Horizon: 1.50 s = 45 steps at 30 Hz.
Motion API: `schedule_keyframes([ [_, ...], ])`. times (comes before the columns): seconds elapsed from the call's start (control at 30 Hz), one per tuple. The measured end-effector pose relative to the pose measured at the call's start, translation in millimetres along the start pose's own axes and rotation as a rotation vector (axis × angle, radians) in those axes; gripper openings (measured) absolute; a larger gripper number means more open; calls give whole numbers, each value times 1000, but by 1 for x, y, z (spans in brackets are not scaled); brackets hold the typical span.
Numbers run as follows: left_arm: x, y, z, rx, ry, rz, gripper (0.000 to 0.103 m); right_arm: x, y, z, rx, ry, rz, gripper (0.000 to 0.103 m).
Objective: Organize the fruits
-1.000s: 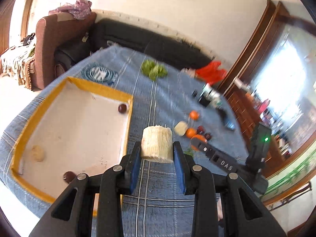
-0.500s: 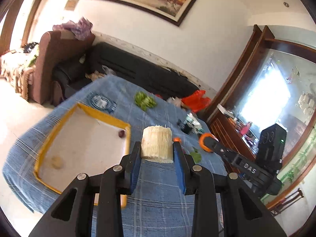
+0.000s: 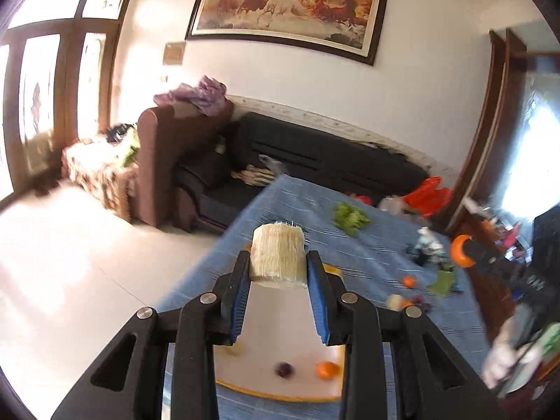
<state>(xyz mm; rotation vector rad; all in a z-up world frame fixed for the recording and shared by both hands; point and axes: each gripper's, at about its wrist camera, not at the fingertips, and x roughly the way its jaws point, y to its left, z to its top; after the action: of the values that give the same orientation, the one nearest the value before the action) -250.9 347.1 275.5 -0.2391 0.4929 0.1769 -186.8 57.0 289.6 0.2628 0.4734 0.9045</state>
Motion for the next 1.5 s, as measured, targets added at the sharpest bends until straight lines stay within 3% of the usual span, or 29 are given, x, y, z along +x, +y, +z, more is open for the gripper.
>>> schedule_keyframes([
  [0.03,11,2,10,36,9,42,31,8,5,6,1,10,20,43],
  [0.1,35,8,17,58,46,58,31,41,14,13,-7,55,42,43],
  [0.2,87,20,7,38,145,43,31,97,17,-12,-13,173,34,41],
  [0.4,193,43,-66,-72,343,-33,29,198,-2,-103,-54,410,-83,32],
  [0.57,227,49,-98,-134,395,-91,29,216,-36,-126,-66,448,-177,32],
  [0.73,228,43,-105,-159,402,-102,31,201,-61,-120,-42,423,-224,32],
  [0.9,197,24,-104,-174,364,-128,60,169,-90,-112,11,369,-267,31],
  [1.0,177,0,-100,-171,337,-184,79,133,-115,-107,56,317,-326,31],
  [1.07,168,-18,-98,-169,329,-220,86,106,-140,-103,97,281,-378,31],
  [1.27,156,-75,-104,-195,364,-405,87,30,-204,-98,204,199,-531,33],
  [1.4,168,-108,-116,-187,411,-436,87,-6,-240,-102,263,164,-600,35],
  [1.5,191,-127,-130,-204,504,-453,87,-16,-262,-108,311,158,-597,37],
])
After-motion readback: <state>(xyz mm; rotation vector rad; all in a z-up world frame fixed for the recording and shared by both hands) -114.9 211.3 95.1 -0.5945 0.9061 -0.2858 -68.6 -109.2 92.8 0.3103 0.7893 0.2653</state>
